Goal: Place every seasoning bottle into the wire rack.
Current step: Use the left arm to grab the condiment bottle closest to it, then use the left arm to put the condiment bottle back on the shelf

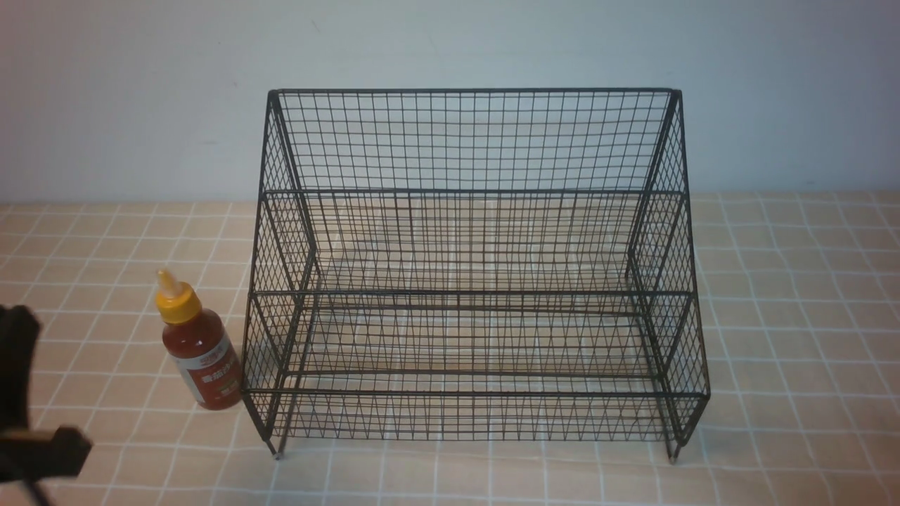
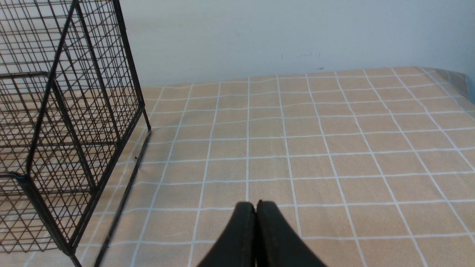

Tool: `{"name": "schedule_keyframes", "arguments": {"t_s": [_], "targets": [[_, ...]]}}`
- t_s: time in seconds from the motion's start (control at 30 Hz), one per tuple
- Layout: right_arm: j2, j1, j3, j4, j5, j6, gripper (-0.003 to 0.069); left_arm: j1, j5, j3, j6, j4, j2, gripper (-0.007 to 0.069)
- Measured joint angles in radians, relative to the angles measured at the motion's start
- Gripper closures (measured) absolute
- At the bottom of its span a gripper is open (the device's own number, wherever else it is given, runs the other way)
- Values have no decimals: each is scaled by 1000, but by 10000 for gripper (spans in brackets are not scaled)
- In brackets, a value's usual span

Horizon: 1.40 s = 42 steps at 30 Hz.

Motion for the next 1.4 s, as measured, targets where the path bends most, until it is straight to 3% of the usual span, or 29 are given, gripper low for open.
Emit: {"name": "schedule_keyframes", "arguments": {"t_s": [0.13,0.37,0.5,0.7,0.83,0.87,1.1,1.23,1.4], "targets": [[0,0,0,0,0,0,673,0,-55,-50,-41,3,202,444],[0,0,0,0,0,0,673,0,-302,-106,-28,9,487,258],[0,0,0,0,0,0,673,0,-408,-145,-3,10,655,205],[0,0,0,0,0,0,673,0,-504,-181,85,-10,809,202],[0,0,0,0,0,0,673,0,-545,-193,108,-38,898,294],[0,0,0,0,0,0,673,0,-557,-193,109,-38,912,363],[0,0,0,0,0,0,673,0,-549,-192,114,-37,844,365],[0,0,0,0,0,0,673,0,-423,-193,118,-31,670,365],[0,0,0,0,0,0,673,-2,-110,-236,92,74,392,365]]}}
